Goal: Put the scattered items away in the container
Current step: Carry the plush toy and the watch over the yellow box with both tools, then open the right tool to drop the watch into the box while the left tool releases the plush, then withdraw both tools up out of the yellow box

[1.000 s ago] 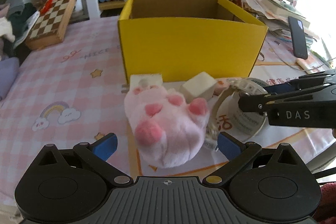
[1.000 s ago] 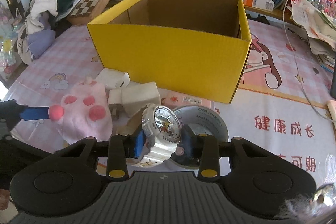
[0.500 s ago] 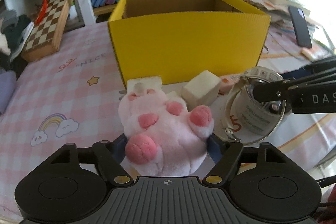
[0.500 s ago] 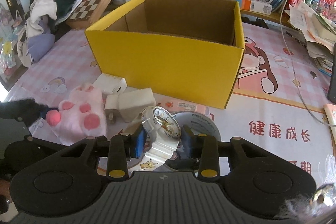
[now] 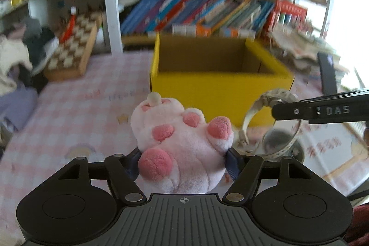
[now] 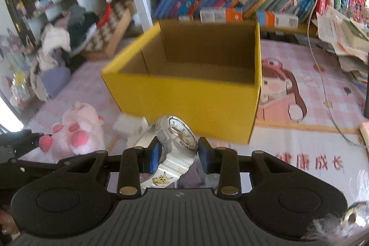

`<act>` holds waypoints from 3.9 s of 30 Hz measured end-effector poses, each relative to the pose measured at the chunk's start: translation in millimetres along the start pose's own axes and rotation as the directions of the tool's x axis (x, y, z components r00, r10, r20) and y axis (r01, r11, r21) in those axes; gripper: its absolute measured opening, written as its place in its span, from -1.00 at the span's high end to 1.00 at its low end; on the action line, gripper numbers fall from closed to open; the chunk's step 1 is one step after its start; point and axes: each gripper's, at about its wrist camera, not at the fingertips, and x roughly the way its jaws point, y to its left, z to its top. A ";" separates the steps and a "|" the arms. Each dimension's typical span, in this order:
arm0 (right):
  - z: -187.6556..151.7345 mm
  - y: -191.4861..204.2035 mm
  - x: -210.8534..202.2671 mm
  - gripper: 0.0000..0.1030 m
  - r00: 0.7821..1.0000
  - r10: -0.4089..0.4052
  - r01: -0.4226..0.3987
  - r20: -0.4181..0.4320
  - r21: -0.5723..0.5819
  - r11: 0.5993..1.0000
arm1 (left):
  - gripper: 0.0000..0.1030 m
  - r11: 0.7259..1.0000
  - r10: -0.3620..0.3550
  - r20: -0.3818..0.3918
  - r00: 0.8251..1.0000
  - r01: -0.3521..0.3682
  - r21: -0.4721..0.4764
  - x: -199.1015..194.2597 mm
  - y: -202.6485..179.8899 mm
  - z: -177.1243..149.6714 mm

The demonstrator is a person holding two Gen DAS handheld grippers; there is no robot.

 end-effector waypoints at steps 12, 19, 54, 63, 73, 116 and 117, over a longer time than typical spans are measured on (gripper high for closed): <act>72.1 -16.1 -3.9 0.38 0.989 0.027 -0.023 0.145 -0.033 0.999 | -0.36 0.992 -0.077 0.149 0.986 0.061 0.110 10.2 -4.2 83.6; 100.1 -31.4 52.7 0.38 0.994 -0.047 0.061 0.097 -0.149 0.987 | -0.36 0.979 -0.098 0.069 0.993 0.083 0.187 77.0 -11.5 117.6; 91.7 -64.8 137.6 0.37 0.986 -0.027 -0.061 -0.164 -0.511 0.857 | -0.47 0.981 -0.070 -0.242 0.968 0.111 0.161 163.6 -26.2 111.6; 91.1 -63.3 135.4 0.49 0.985 0.030 -0.109 -0.168 -0.485 0.867 | -0.43 0.989 -0.034 -0.274 0.961 0.073 0.132 158.6 -29.4 110.2; 88.3 -70.8 131.4 0.64 0.987 0.058 -0.122 -0.152 -0.452 0.884 | -0.54 0.986 -0.041 -0.266 0.963 0.082 0.146 160.2 -30.7 110.8; 83.6 -103.0 70.3 0.00 0.990 -0.133 0.128 -0.040 -0.106 0.986 | -0.08 0.992 0.121 0.031 0.992 -0.119 -0.047 79.8 22.9 88.4; 82.6 -100.1 62.7 0.00 0.991 -0.129 0.127 -0.024 -0.096 0.987 | -0.31 0.991 0.130 0.085 0.988 -0.125 -0.057 69.4 22.3 87.6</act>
